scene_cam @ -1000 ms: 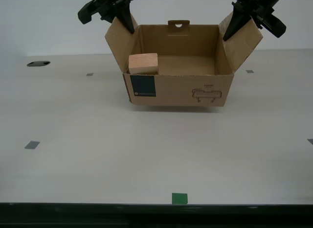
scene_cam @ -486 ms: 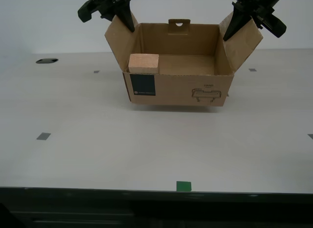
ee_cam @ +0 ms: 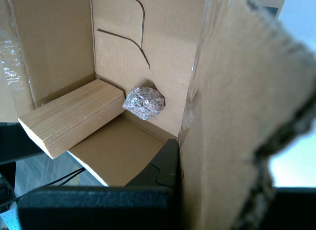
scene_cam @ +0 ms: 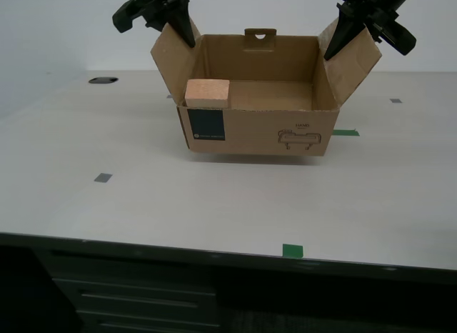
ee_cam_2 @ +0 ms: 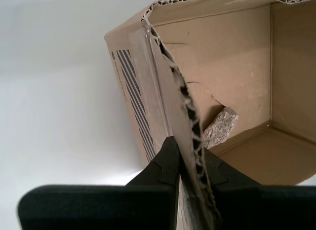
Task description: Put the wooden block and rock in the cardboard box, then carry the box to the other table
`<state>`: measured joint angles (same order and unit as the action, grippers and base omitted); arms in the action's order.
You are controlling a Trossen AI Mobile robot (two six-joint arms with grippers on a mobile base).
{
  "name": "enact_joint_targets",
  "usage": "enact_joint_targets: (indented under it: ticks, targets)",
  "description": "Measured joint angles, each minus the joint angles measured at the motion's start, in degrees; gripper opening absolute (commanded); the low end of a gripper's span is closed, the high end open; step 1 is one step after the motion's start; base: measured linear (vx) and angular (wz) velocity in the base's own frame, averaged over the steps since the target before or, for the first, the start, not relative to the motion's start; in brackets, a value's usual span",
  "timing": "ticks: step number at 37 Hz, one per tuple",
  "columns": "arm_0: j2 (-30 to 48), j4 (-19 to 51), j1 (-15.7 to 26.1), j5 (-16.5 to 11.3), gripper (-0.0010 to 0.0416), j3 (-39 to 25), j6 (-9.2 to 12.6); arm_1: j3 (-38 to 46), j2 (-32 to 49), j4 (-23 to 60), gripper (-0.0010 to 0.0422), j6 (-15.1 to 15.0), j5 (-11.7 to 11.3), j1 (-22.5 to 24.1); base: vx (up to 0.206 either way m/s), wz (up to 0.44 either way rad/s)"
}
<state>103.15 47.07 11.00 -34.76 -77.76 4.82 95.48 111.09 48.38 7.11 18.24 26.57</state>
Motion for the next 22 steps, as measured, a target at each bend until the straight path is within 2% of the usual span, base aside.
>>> enact_joint_targets:
  ticks: [22]
  targets:
    - [0.0, -0.2, 0.22, 0.07, -0.0001, 0.0, -0.26, 0.0, 0.0, 0.68, -0.0001, 3.8, 0.0, 0.02, -0.077, 0.028]
